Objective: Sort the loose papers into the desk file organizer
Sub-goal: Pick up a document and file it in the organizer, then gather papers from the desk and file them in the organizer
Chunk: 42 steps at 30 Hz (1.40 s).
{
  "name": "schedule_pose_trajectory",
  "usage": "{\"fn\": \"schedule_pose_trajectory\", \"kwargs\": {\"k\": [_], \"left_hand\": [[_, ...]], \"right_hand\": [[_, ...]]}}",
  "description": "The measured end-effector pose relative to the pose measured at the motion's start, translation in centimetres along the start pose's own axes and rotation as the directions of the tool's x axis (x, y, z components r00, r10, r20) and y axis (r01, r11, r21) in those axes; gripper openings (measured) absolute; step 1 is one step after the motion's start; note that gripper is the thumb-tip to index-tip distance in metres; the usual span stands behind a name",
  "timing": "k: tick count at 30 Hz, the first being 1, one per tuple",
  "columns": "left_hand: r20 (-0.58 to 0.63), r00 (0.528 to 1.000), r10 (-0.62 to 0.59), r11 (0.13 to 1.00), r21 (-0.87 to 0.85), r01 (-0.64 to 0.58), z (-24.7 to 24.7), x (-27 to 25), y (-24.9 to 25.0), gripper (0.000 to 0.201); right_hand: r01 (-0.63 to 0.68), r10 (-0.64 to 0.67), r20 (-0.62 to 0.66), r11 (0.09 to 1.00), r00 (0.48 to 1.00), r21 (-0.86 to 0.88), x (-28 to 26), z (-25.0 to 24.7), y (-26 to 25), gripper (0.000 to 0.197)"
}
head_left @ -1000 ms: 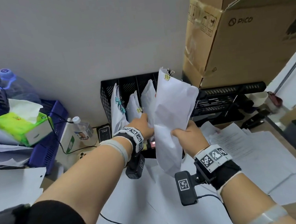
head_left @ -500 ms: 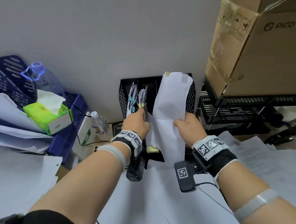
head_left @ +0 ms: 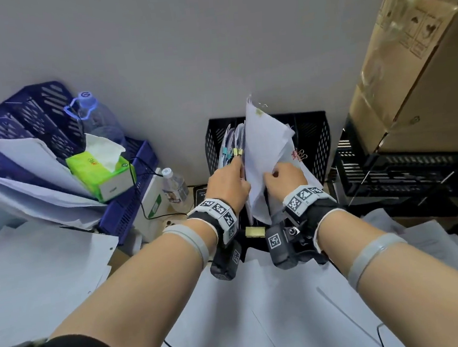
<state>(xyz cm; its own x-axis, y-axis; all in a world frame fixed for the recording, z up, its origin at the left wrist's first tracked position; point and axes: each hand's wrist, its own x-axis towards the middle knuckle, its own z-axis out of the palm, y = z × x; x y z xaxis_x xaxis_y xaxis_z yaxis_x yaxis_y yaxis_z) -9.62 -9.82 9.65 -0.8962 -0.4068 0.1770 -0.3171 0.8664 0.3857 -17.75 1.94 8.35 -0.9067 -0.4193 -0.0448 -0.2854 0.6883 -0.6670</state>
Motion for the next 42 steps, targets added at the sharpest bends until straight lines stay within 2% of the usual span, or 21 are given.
{"fn": "schedule_pose_trajectory", "kwargs": {"k": [1,3,7,10,12,14,16,18,20,22,24,27,30,32,35,38,42], "left_hand": [[0.006,1.000,0.002,1.000,0.005,-0.002,0.1,0.0,-0.1,0.012],[0.012,1.000,0.010,1.000,0.016,-0.010,0.2,0.1,-0.1,0.013],[0.007,0.999,0.032,0.999,0.005,-0.032,0.4,0.2,-0.1,0.013],[0.004,0.999,0.037,0.999,-0.008,-0.037,0.4,0.2,-0.1,0.012],[0.003,0.999,0.040,0.999,-0.017,-0.040,0.4,0.1,-0.2,0.011],[0.010,0.999,0.049,0.999,-0.024,-0.049,0.4,0.1,-0.2,0.010],[0.021,0.998,0.061,0.998,-0.022,-0.060,0.5,0.1,-0.3,0.009],[0.028,0.997,0.070,0.997,-0.027,-0.069,0.5,0.0,-0.2,0.009],[0.046,0.996,0.076,0.996,-0.043,-0.074,0.4,-0.2,-0.1,0.011],[0.075,0.994,0.074,0.995,-0.075,-0.069,0.3,-0.4,-0.1,0.013],[0.110,0.991,0.078,0.993,-0.098,-0.067,0.3,-0.7,-0.2,0.013],[0.152,0.984,0.090,0.992,-0.106,-0.074,0.3,-1.3,-0.4,0.016],[0.192,0.976,0.105,0.986,-0.148,-0.077,0.3,-1.8,-0.6,0.024],[0.216,0.967,0.131,0.980,-0.178,-0.093,0.4,-2.3,-0.7,0.031],[0.216,0.960,0.180,0.969,-0.208,-0.135,0.6,-3.4,-0.6,0.039],[0.192,0.951,0.241,0.944,-0.273,-0.184,0.9,-4.7,0.5,0.031],[0.242,0.909,0.339,0.887,-0.403,-0.224,2.5,-6.7,3.7,0.011]], "right_hand": [[-0.029,0.029,0.001,0.999,1.000,-0.013,0.1,0.1,0.2,0.035],[-0.035,0.036,-0.010,0.999,0.999,0.011,0.2,0.4,0.4,0.036],[-0.013,0.018,-0.022,0.972,1.000,0.235,-0.3,1.0,0.2,0.036],[-0.039,0.038,0.006,0.992,0.999,0.121,-0.6,1.5,0.8,0.032],[-0.116,0.117,0.103,0.993,0.988,-0.022,-1.1,1.8,1.3,0.026],[-0.160,0.176,0.179,0.982,0.968,-0.099,-1.6,2.3,1.9,0.032],[-0.183,0.201,0.166,0.976,0.965,-0.115,-1.9,3.0,2.2,0.039],[-0.177,0.192,0.146,0.978,0.970,-0.108,-2.2,3.4,2.2,0.035],[-0.141,0.147,0.133,0.988,0.980,-0.055,-2.4,3.4,1.7,0.024],[-0.105,0.102,0.074,0.994,0.992,0.043,-2.5,3.7,1.4,0.025],[-0.131,0.122,0.074,0.982,0.990,0.134,-2.5,3.5,1.1,0.031],[-0.275,0.235,0.166,0.918,0.958,0.287,-2.6,3.2,1.0,0.038],[-0.249,0.229,0.101,0.927,0.968,0.281,-3.0,3.5,1.6,0.041],[-0.273,0.235,0.161,0.920,0.959,0.282,-3.6,3.8,2.1,0.038],[-0.359,0.277,0.250,0.846,0.928,0.395,-5.2,3.9,3.1,0.028],[-0.428,0.322,0.287,0.757,0.902,0.494,-7.6,3.5,4.0,0.024],[-0.512,0.413,0.303,0.704,0.859,0.492,-11.1,3.0,7.3,0.017]]}}
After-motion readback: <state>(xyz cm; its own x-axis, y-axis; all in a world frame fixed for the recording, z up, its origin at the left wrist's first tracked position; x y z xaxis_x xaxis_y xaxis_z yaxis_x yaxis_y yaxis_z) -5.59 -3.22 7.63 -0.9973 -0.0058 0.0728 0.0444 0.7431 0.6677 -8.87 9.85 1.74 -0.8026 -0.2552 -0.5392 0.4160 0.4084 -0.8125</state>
